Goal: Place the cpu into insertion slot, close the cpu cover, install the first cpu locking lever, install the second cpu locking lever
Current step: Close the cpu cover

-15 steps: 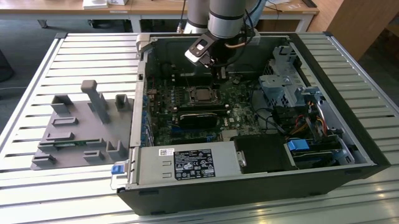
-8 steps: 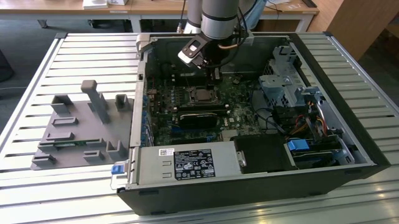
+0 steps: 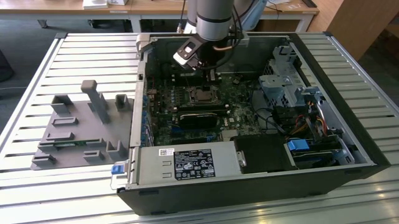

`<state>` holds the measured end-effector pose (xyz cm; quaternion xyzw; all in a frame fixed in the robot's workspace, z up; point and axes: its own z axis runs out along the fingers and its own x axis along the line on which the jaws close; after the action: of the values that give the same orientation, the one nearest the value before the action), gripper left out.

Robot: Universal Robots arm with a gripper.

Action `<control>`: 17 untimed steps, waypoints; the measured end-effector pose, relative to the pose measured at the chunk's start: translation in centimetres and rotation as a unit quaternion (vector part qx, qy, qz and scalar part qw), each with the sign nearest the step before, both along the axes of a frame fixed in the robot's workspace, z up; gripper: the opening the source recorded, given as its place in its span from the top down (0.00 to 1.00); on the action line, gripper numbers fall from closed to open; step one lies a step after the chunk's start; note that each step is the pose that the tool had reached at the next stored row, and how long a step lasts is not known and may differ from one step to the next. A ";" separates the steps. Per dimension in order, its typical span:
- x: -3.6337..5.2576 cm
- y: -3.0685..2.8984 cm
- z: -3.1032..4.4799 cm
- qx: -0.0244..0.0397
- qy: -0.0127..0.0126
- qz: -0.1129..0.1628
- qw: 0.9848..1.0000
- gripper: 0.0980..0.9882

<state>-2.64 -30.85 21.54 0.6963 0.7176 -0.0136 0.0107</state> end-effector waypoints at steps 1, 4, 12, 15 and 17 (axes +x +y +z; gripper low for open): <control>-0.12 0.01 -0.03 0.000 0.000 0.000 1.000 0.99; -0.63 0.01 -0.14 0.000 0.000 0.000 1.000 0.99; -1.91 0.01 -0.47 0.000 0.000 0.000 1.000 0.99; -2.31 0.01 -0.62 0.000 0.000 0.000 1.000 0.99; -2.45 0.01 -0.77 0.000 0.000 0.000 1.000 0.99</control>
<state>-5.09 -30.84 20.77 0.6963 0.7176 -0.0134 0.0107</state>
